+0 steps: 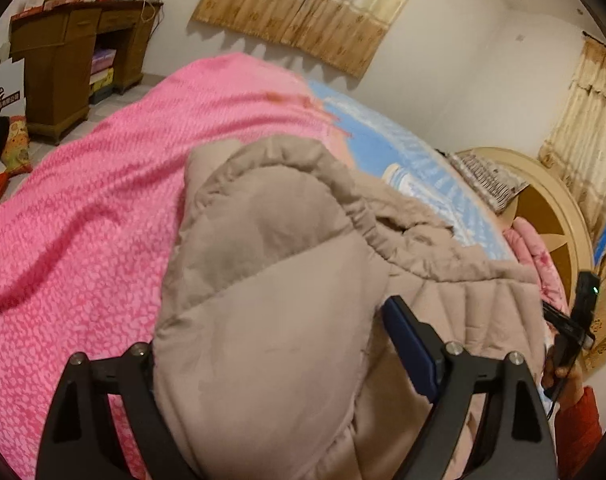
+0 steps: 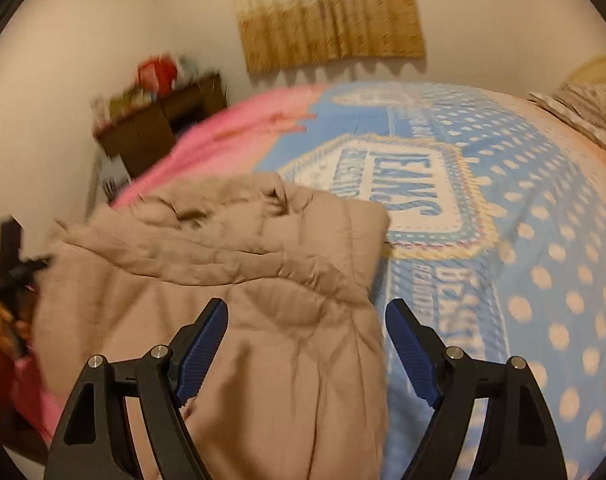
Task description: Fold large clothes
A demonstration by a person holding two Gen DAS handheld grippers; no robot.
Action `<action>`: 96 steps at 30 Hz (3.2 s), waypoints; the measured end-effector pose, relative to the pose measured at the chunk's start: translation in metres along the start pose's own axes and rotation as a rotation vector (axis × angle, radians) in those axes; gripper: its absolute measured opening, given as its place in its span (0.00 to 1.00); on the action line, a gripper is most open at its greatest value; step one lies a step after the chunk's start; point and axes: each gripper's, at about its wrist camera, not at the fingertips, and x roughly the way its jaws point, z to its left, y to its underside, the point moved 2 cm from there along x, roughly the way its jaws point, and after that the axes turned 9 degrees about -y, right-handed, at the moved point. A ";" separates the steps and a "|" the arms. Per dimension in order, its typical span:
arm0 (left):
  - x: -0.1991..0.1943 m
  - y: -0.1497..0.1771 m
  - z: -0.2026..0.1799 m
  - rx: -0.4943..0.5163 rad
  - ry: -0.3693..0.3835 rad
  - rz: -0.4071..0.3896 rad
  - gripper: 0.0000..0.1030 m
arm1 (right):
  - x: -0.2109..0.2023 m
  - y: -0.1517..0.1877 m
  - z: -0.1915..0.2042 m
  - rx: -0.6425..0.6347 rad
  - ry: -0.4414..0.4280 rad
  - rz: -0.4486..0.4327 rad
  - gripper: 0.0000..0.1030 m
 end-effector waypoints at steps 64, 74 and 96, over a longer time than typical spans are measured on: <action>0.132 -0.079 -0.022 -0.146 -0.408 -0.057 0.73 | 0.029 -0.095 0.095 0.106 -0.103 -0.244 0.35; 0.131 -0.078 -0.017 -0.176 -0.371 -0.055 0.75 | 0.173 -0.072 0.161 -0.027 0.025 -0.088 0.33; -0.047 0.003 0.003 -0.143 -0.426 -0.207 0.87 | 0.197 -0.078 0.140 -0.012 0.025 -0.038 0.34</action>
